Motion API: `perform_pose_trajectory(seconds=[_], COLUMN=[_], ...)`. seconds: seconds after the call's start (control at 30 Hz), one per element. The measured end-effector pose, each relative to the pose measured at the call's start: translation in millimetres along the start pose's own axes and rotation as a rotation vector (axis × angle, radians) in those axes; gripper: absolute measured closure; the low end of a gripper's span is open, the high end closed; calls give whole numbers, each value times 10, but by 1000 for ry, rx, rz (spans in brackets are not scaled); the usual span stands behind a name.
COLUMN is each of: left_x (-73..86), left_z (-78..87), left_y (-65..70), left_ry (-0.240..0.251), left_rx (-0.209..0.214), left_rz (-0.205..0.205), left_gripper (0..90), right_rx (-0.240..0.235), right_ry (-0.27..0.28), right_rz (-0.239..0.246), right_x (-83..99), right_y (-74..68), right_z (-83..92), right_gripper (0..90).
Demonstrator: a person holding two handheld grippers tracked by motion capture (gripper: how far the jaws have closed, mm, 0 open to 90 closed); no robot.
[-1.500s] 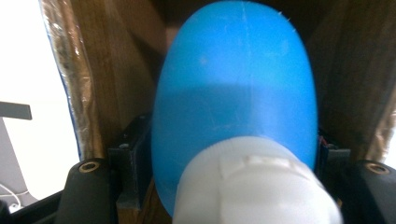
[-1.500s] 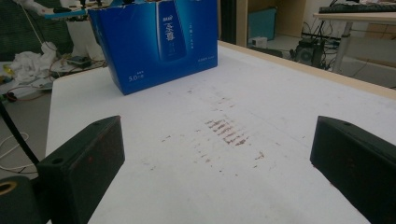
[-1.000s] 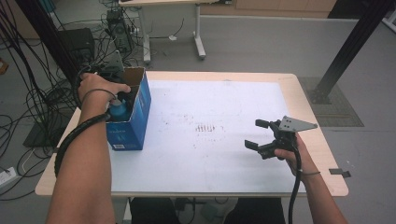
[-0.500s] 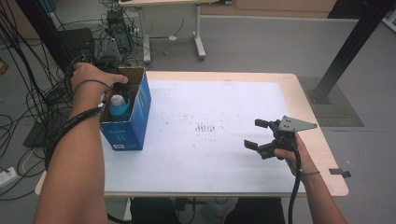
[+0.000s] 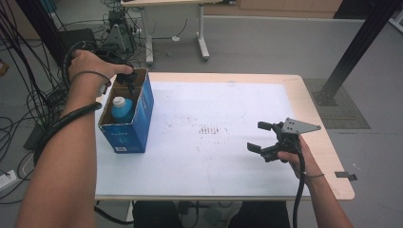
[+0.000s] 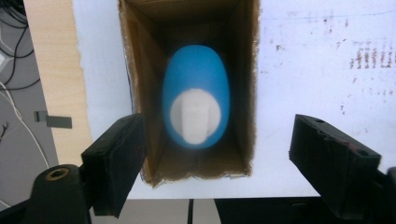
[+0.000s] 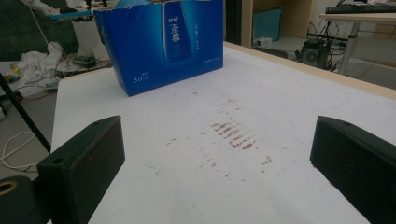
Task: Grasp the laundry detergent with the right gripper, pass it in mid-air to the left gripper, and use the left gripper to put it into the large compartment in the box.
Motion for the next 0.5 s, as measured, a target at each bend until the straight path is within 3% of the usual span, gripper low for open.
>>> perform_pose_trajectory(seconds=[0.2,0.5], left_x=[16,32], left_z=[115,218], left_y=[98,197], left_ry=[22,41], left_rx=[-7,-11], left_rz=[-19,-53], left_gripper=[116,92], right_rx=[1,4], right_ry=[-9,-17], right_rz=[6,5], right_x=[-23,-56], right_y=[3,-7], right_z=[-9,-20], right_gripper=[32,32])
Point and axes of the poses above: each handheld gripper's, and its own axes: z roughly backward along the jaws, x roughly out of its underside, y roughly to its right, the point moved 7 cm from there along -z, roughly forward along the jaws, and after that the axes turned 9 degrees about -z, right-handed, at the moved point
